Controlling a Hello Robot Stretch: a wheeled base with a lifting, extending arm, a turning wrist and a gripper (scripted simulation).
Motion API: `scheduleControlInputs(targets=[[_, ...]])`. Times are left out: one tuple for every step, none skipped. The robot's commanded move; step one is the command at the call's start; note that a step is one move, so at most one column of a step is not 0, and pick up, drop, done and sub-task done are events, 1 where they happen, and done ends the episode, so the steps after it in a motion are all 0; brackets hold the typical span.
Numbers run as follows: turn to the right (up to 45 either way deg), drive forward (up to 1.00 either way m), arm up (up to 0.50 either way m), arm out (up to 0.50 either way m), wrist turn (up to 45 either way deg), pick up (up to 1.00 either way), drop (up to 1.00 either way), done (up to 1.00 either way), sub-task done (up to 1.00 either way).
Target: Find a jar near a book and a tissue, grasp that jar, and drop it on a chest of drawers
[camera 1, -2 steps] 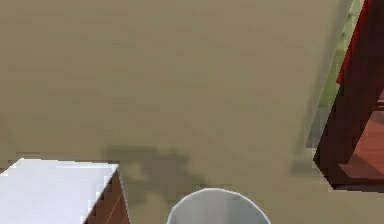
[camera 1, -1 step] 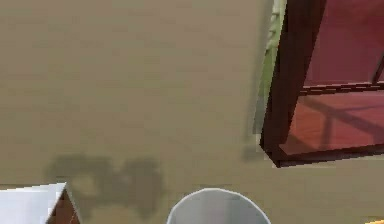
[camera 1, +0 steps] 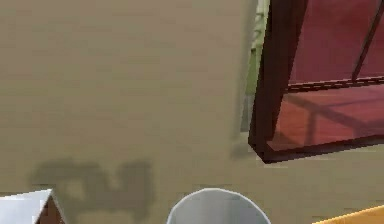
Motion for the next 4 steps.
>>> scheduleControlInputs(targets=[[-45.0,0.0,0.0,0.0,0.0,0.0,0.0,0.0,0.0],[-45.0,0.0,0.0,0.0,0.0,0.0,0.0,0.0,0.0],[-27.0,0.0,0.0,0.0,0.0,0.0,0.0,0.0,0.0],[45.0,0.0,0.0,0.0,0.0,0.0,0.0,0.0,0.0]])
